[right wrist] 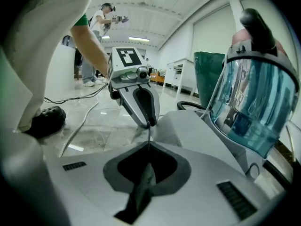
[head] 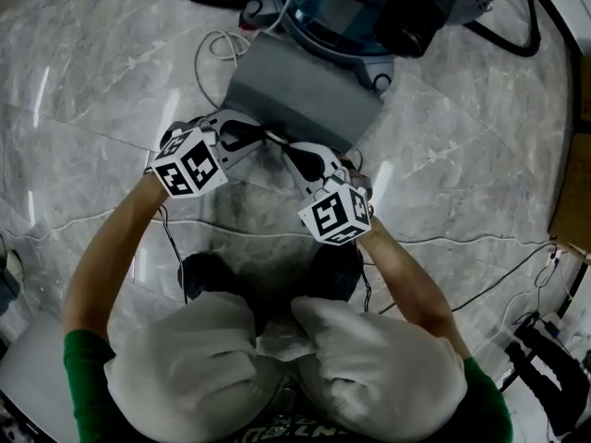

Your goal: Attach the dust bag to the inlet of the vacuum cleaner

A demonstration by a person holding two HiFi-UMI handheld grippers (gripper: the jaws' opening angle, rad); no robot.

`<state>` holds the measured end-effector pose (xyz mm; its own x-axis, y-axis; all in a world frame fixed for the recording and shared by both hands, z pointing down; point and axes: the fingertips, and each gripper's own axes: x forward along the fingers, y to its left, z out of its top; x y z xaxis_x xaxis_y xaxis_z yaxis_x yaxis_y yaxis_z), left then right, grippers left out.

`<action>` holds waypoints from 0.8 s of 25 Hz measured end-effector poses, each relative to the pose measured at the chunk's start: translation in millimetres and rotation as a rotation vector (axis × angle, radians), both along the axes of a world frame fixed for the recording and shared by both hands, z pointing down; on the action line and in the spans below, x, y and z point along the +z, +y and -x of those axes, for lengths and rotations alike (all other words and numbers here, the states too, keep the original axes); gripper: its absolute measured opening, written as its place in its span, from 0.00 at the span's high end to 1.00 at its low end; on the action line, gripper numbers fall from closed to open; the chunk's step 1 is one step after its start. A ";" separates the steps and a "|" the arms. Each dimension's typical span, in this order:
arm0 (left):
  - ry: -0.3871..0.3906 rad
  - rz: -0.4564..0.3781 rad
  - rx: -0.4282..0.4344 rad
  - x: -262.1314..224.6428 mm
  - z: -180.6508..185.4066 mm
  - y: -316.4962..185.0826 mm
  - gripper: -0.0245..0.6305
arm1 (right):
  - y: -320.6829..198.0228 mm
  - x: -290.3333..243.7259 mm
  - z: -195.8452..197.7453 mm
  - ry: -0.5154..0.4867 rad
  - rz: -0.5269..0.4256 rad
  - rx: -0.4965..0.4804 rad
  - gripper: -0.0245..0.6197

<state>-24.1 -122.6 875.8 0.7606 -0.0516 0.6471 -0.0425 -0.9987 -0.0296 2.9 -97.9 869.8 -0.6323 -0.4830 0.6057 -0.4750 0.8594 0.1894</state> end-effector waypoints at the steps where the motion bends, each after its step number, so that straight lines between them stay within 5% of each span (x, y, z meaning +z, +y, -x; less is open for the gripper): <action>1: -0.008 0.010 0.013 0.7 -1.1 0.0 0.88 | -0.6 0.2 -0.5 -0.008 0.009 -0.013 0.94; 6: -0.091 -0.013 0.123 3.6 -7.0 0.9 0.91 | -5.7 1.0 -5.1 -0.039 0.046 -0.033 0.94; 12: -0.100 -0.018 0.148 -0.7 -10.7 -1.2 0.93 | -14.6 -4.4 -11.0 -0.111 0.127 0.032 0.94; 20: -0.071 -0.119 0.166 -45.4 -25.4 -5.3 0.94 | -19.7 -48.2 -26.6 -0.129 0.044 0.066 0.94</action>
<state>1.3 -127.9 830.4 0.7177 -0.0088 0.6963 0.1287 -0.9810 -0.1451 29.6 -117.6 821.7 -0.6737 -0.5009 0.5434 -0.5488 0.8315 0.0862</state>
